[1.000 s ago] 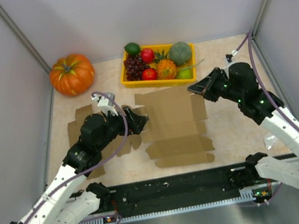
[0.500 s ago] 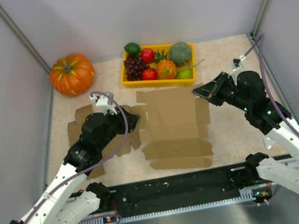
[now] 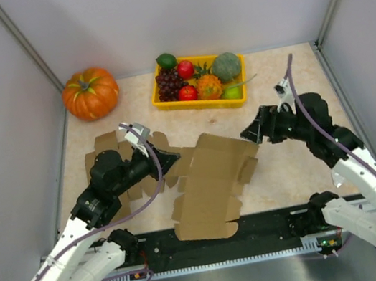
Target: Fold the paper box
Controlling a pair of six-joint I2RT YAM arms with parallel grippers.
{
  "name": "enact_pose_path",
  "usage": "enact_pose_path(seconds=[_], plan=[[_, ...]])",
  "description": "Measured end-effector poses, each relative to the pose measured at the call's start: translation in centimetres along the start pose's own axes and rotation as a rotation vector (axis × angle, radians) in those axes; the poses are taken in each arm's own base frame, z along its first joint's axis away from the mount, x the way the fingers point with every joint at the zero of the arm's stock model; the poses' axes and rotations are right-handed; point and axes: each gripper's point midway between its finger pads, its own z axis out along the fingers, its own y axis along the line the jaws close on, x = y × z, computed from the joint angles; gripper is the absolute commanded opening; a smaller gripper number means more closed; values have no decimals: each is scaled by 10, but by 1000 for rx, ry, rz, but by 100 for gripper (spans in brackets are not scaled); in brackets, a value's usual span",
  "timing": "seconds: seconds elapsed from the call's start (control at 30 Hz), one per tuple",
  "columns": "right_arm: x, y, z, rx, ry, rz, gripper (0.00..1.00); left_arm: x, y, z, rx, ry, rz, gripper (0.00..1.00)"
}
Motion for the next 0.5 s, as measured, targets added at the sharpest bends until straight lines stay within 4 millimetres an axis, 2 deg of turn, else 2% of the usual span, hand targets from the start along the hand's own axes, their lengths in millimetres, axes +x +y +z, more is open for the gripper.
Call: enact_pose_path(seconds=[0.13, 0.27, 0.37, 0.43, 0.5], plan=[[-12, 7, 5, -15, 97, -225, 88, 5, -14, -2, 93, 31, 64, 0], [-22, 45, 13, -229, 178, -389, 84, 0, -29, -5, 176, 41, 117, 0], [-13, 65, 18, -410, 222, -454, 82, -6, -38, -8, 224, 33, 152, 0], [-4, 72, 19, -518, 232, -491, 75, -9, -43, -10, 248, 28, 169, 0], [7, 75, 17, -600, 243, -512, 75, -11, -46, -12, 261, 25, 177, 0]])
